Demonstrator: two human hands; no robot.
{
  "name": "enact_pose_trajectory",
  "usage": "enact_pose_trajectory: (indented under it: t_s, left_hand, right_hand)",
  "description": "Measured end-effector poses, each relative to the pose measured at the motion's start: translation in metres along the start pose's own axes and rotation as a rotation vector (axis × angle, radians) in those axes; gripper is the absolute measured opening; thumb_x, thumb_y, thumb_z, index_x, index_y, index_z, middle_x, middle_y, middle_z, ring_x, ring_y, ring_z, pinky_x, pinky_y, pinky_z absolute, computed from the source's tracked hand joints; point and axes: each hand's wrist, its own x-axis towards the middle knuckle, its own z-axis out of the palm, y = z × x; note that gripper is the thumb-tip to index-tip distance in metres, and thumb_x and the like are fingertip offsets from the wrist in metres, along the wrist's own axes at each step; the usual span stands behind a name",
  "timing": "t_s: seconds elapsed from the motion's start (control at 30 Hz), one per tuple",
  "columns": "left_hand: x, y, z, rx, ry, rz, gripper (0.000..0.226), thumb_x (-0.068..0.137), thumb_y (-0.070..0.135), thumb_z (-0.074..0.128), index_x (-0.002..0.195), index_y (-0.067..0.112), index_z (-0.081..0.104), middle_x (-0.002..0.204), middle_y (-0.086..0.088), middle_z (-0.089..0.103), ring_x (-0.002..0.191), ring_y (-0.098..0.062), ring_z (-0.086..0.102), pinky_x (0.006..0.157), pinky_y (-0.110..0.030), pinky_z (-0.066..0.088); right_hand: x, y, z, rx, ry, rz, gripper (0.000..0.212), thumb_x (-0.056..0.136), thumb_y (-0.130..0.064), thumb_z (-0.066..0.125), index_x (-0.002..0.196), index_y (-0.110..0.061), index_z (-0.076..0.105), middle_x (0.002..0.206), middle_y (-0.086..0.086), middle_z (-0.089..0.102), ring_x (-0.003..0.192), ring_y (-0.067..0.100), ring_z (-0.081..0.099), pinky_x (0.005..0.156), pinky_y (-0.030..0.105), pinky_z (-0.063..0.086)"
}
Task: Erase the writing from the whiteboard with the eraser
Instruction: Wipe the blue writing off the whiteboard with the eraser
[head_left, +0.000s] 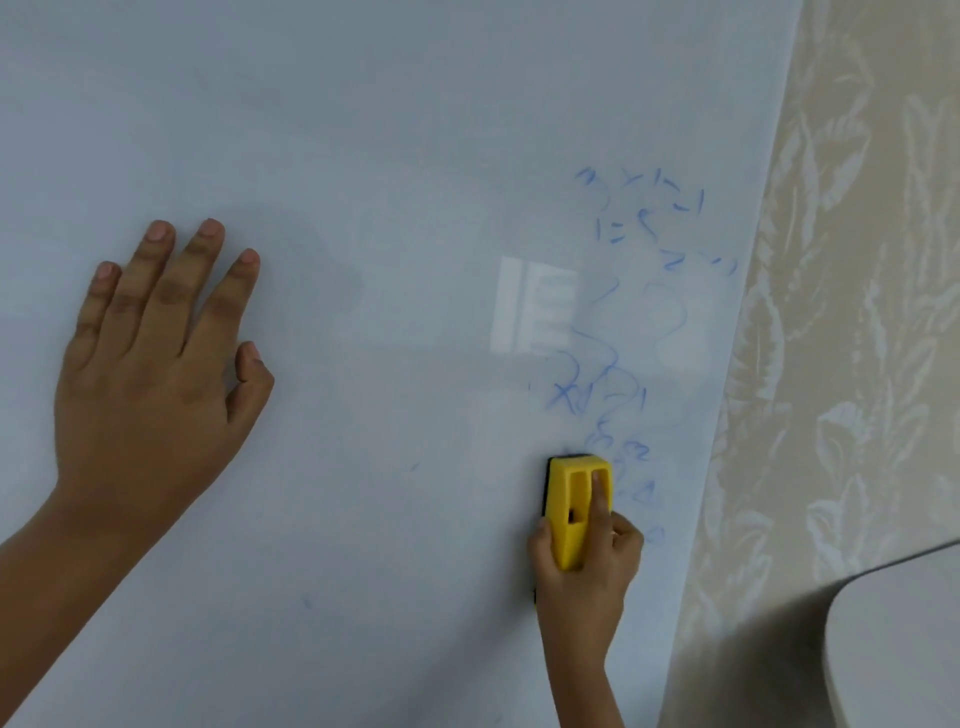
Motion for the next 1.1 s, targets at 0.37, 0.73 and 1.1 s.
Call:
enact_pose_trajectory:
  t_s: [0.37, 0.73, 1.1]
  left_hand:
    - [-0.003, -0.004, 0.007, -0.030, 0.001, -0.004, 0.056, 0.097, 0.026, 0.027, 0.151, 0.017, 0.018, 0.158, -0.009, 0.017, 0.146, -0.028, 0.011, 0.111, -0.059, 0.023]
    - [0.003, 0.021, -0.015, 0.038, 0.037, -0.063, 0.049, 0.093, 0.009, 0.037, 0.141, 0.004, 0.038, 0.149, -0.022, 0.034, 0.139, -0.038, 0.027, 0.116, -0.047, 0.013]
    - [-0.030, 0.058, 0.006, 0.173, -0.013, 0.072, 0.055, 0.092, 0.004, 0.042, 0.146, 0.007, 0.031, 0.154, -0.011, 0.025, 0.142, -0.034, 0.016, 0.117, -0.047, 0.006]
  right_hand:
    - [0.005, 0.032, -0.014, 0.038, 0.049, 0.198, 0.067, 0.075, -0.031, 0.068, 0.136, -0.028, 0.039, 0.106, 0.007, 0.042, 0.090, 0.021, 0.046, 0.072, 0.032, 0.036]
    - [0.019, 0.043, -0.020, 0.044, 0.068, 0.234, 0.065, 0.079, -0.031, 0.063, 0.138, -0.027, 0.035, 0.101, 0.007, 0.038, 0.090, 0.023, 0.043, 0.077, 0.033, 0.035]
    - [0.018, 0.057, -0.023, 0.022, 0.135, 0.389, 0.071, 0.071, -0.044, 0.053, 0.139, -0.037, 0.032, 0.105, 0.009, 0.039, 0.100, 0.032, 0.048, 0.081, 0.040, 0.039]
